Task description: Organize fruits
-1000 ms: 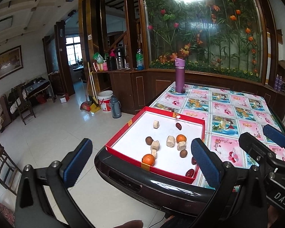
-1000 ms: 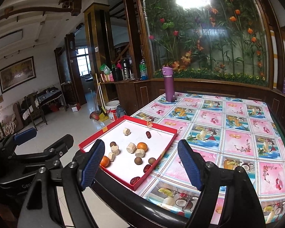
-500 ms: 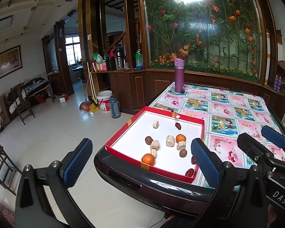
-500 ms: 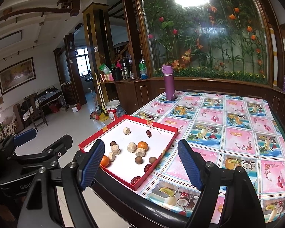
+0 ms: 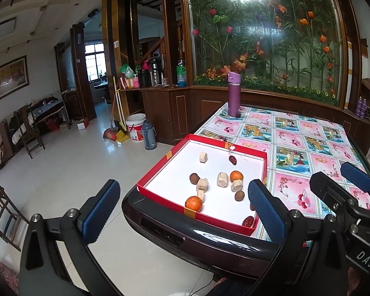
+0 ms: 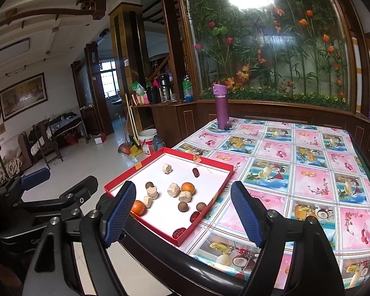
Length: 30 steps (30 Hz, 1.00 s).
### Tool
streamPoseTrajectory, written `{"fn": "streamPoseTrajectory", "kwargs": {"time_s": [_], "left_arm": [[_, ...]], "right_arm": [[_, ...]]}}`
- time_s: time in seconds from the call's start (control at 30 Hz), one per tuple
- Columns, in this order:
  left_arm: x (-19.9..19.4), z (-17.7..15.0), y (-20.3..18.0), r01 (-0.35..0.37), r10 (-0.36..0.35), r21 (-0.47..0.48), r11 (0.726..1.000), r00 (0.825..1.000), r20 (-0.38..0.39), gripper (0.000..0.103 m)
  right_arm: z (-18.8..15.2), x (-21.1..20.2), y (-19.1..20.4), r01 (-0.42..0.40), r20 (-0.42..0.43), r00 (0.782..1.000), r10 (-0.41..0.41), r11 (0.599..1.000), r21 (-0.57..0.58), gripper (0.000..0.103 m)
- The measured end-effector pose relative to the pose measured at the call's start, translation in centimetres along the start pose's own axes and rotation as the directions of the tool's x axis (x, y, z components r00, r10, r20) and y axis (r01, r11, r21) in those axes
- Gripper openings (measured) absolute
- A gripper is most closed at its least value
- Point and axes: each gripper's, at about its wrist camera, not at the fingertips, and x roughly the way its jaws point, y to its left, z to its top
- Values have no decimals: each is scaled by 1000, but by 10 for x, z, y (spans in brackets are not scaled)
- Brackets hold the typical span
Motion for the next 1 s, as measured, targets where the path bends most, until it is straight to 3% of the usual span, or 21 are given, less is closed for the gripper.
{"fn": "streamPoseTrajectory", "kwargs": {"time_s": [1.0], "left_arm": [[-5,-6,25,-16,17,-41,999,1000,11,103]], "right_arm": [[-3,-2,29,-5,-3,1000,5,998,-59,79]]}}
